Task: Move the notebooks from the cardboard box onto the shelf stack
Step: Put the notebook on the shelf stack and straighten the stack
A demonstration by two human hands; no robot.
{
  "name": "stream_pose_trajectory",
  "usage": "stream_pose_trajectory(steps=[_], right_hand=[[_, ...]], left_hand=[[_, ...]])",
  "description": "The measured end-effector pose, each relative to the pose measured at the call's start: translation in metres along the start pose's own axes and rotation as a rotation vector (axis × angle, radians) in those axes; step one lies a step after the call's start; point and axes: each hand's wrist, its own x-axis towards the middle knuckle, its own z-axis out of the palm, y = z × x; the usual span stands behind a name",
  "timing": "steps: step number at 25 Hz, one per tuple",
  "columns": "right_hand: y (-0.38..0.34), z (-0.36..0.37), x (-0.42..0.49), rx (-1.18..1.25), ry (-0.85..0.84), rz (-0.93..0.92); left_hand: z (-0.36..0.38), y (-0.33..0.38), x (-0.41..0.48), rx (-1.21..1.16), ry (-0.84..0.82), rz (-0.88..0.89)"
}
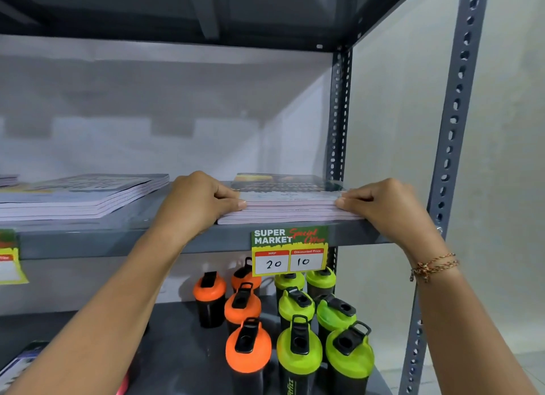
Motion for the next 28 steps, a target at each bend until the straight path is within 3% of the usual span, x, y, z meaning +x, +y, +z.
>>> stream_pose_trajectory(steps=[18,28], right_hand=[[-0.004,-0.002,-0.015,-0.014,0.064,0.007],[-0.002,-0.001,-0.025,0.03,0.171,0.029]], left_hand=[[-0.005,0.002,-0.011,-0.034,0.06,-0.055],[-0.003,-0.008,-0.013,-0.016,0.075,0.024]])
